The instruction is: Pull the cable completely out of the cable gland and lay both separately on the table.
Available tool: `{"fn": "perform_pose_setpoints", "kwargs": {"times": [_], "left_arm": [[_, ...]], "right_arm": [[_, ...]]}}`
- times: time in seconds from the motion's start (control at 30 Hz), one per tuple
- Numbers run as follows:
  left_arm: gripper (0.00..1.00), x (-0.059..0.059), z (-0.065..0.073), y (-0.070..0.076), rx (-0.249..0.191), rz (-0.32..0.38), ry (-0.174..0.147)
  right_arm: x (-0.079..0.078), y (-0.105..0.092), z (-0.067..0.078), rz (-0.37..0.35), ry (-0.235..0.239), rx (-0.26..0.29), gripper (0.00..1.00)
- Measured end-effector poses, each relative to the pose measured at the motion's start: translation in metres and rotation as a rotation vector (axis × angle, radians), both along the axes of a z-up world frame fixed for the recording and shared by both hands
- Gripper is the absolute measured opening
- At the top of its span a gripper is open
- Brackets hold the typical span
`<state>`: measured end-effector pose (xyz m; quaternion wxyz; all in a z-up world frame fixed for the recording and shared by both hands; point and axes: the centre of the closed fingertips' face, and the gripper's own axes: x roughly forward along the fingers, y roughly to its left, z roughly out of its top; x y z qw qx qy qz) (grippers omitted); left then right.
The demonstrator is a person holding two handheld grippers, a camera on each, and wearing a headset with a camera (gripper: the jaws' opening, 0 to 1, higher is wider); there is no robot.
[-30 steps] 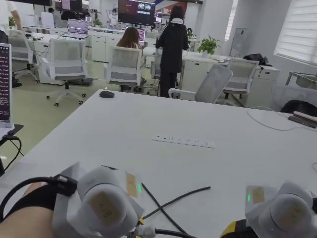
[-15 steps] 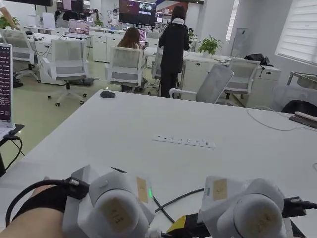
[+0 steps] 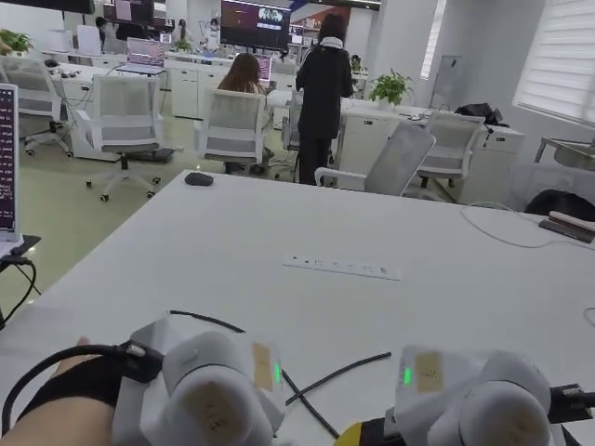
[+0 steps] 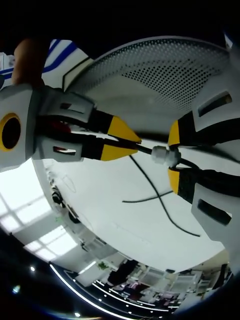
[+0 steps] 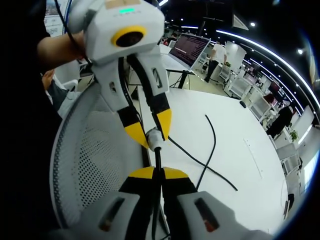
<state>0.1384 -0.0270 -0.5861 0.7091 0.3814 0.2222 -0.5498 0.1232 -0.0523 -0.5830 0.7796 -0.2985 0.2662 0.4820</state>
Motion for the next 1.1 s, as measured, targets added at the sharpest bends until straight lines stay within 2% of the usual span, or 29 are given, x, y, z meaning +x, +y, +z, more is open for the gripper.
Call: {"fn": "perform_pose_setpoints", "kwargs": {"times": [0.27,0.3,0.33,0.43,0.77,0.9,1.1], "left_arm": [[0.16,-0.001,0.000,-0.003,-0.004,-0.009,0.004],[0.16,0.001,-0.003,0.002,0.024,-0.006,-0.010],[0.16,0.002,-0.005,0.004,0.032,-0.004,-0.013],[0.16,0.003,-0.002,0.007,0.018,0.006,0.000],[0.16,0.006,-0.001,0.012,0.018,0.024,-0.004],[0.16,0.007,-0.001,0.014,0.020,0.030,-0.005],[0.16,0.009,-0.001,0.017,0.020,0.042,-0.004]], "right_arm": [[-0.001,-0.002,-0.001,-0.003,0.010,0.008,0.02],[-0.001,-0.005,-0.003,-0.003,0.009,-0.010,0.02],[-0.001,-0.007,-0.004,-0.003,0.009,-0.020,0.02],[-0.001,-0.013,-0.006,-0.012,0.015,-0.024,0.02],[0.000,-0.028,-0.012,-0.036,0.031,-0.047,0.02],[0.000,-0.036,-0.017,-0.040,0.029,-0.085,0.02],[0.001,-0.049,-0.022,-0.060,0.044,-0.101,0.02]]}}
